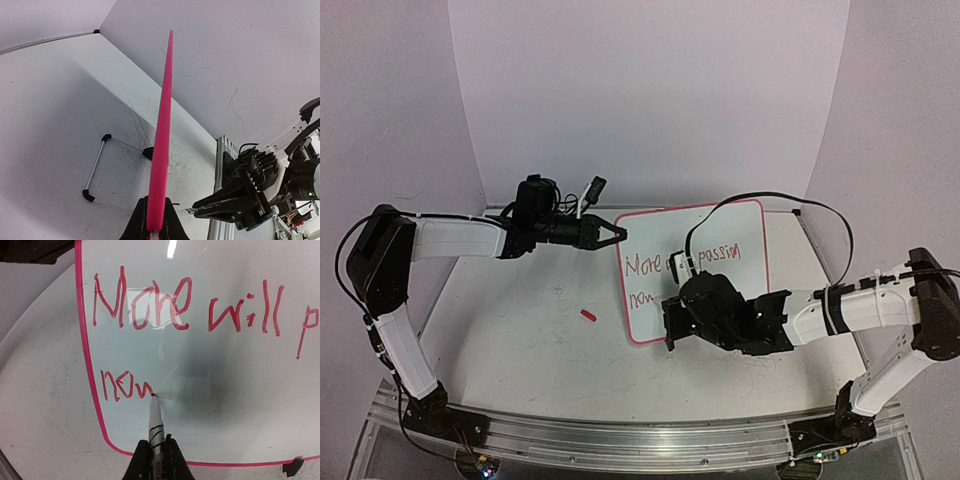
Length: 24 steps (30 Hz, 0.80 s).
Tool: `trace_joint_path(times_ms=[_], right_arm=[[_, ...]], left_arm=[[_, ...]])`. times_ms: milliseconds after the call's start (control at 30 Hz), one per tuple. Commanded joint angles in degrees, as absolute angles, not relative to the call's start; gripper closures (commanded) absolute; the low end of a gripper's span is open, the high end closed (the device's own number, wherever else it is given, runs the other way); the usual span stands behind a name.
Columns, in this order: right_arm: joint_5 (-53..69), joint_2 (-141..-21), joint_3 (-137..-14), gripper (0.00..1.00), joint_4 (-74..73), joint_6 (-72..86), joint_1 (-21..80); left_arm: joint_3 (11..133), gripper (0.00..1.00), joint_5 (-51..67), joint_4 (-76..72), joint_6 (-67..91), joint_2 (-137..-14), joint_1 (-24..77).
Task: Write a sentence on the whiteboard
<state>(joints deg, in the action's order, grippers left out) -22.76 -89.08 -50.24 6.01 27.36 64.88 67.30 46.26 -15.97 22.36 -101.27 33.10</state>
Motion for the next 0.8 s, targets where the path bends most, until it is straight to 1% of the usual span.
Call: trace_joint_path(times_ms=[0, 300, 467, 767], right_arm=[[-26.13, -88.9, -53.05, 1.0, 5.01, 26.21, 63.87], [-26.65, -88.99, -54.67, 1.0, 5.03, 24.86, 62.73], [-24.15, -88.21, -53.89, 1.0, 5.1, 25.18, 62.76], [-21.84, -82.66, -49.98, 1.0, 6.15, 24.97, 62.92]], left_arm=[[69.07, 1.0, 45.7, -13.18, 21.8, -99.84, 34.19], [69.04, 1.0, 45.66, -13.18, 21.71, -99.58, 34.19], [69.08, 1.0, 45.61, -13.1, 21.69, -99.69, 34.19], [69.09, 1.0, 45.57, -13.13, 21.7, -99.82, 34.23]])
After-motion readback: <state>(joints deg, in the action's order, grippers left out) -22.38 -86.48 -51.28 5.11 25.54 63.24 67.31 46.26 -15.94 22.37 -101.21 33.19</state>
